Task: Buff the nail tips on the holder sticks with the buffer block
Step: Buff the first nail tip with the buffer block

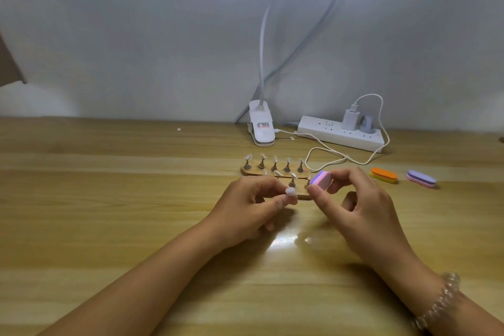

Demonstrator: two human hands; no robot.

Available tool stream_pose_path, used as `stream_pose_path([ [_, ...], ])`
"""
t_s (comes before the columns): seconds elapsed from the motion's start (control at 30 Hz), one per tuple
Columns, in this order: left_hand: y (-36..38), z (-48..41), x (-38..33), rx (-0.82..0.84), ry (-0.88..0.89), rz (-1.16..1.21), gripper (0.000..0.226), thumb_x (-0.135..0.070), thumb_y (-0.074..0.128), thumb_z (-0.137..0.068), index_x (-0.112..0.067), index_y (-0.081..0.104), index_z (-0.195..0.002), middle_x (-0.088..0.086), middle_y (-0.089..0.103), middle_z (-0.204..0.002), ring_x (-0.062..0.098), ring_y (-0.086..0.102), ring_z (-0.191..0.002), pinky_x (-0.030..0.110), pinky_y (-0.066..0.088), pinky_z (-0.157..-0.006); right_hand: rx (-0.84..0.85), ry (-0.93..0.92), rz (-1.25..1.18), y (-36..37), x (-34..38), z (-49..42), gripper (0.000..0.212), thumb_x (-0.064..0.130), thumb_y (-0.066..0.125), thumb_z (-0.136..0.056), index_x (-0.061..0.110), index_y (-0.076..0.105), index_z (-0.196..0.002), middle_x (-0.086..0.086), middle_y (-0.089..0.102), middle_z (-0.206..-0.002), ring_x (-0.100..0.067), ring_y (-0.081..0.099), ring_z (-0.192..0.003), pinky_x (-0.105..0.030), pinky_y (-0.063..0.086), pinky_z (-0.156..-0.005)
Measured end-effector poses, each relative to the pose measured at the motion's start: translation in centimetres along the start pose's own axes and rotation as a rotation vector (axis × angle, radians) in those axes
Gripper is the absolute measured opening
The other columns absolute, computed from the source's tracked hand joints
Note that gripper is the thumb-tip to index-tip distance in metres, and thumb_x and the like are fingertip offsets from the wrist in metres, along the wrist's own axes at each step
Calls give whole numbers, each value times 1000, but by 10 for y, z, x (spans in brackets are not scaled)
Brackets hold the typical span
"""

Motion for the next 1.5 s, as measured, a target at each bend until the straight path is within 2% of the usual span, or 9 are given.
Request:
stream_pose_path([
  [0.13,2,-1,-3,25,78,-25,14,-8,63,-95,-14,75,-96,-6,71,-80,17,59,-55,27,48,-51,165,-178,142,19,21,7,40,65,61,-78,32,61,-99,18,54,-88,-7,50,-62,-25,40,-55],
  [0.23,3,-1,-4,29,101,-78,13,-15,62,-94,-18,74,-93,-17,66,-74,10,54,-51,23,43,-52,127,-124,148,14,14,4,45,67,57,-75,30,62,-99,16,55,-88,-9,50,-61,-25,40,-57],
  [0.37,5,-1,0,55,82,-204,21,-28,55,-89,-25,75,-98,-16,67,-79,11,56,-63,33,47,-59,169,-227,251,21,23,10,40,65,61,-78,31,60,-98,17,52,-88,4,45,-60,-23,36,-52],
  [0.43,6,-1,-1,73,77,-261,22,-31,54,-90,-28,74,-99,-12,70,-84,17,59,-71,35,48,-64,179,-194,208,21,21,9,40,67,61,-76,31,59,-94,17,53,-87,0,47,-61,-25,37,-52],
  [0.53,8,0,0,99,60,-304,18,-38,53,-91,-37,71,-95,-19,69,-84,8,56,-68,30,39,-65,128,-93,134,13,11,3,42,68,59,-75,32,62,-96,16,56,-88,-10,50,-59,-33,46,-59],
  [0.67,8,1,3,103,22,-342,29,-39,48,-88,-33,71,-105,-15,70,-92,14,62,-80,38,49,-75,208,-207,195,24,24,10,39,64,62,-79,31,62,-100,17,55,-88,-3,48,-61,-27,43,-54],
  [0.87,6,0,-4,61,53,-142,14,-22,58,-99,-23,72,-96,-12,73,-85,11,66,-77,34,50,-59,37,51,-41,1,-8,-6,30,49,69,-78,25,64,-95,7,61,-86,-16,52,-64,-35,44,-63],
  [1.07,2,-1,2,22,-10,14,11,-2,62,-94,-9,71,-97,-2,71,-86,22,58,-62,39,50,-57,184,-143,106,21,17,6,36,64,65,-77,33,59,-95,18,57,-89,-2,53,-67,-18,39,-56],
  [1.5,0,0,1,25,22,-13,10,-9,72,-89,-17,78,-92,-3,74,-84,10,56,-50,21,44,-51,168,-129,115,16,12,3,42,72,55,-79,31,61,-84,14,59,-83,-13,50,-58,-27,41,-55],
])
Point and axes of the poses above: each hand's wrist, its own z-axis away from the middle knuckle, its own y-axis out of the palm, x = y × z, the point moved 8 cm from there along -z, towards the middle knuckle
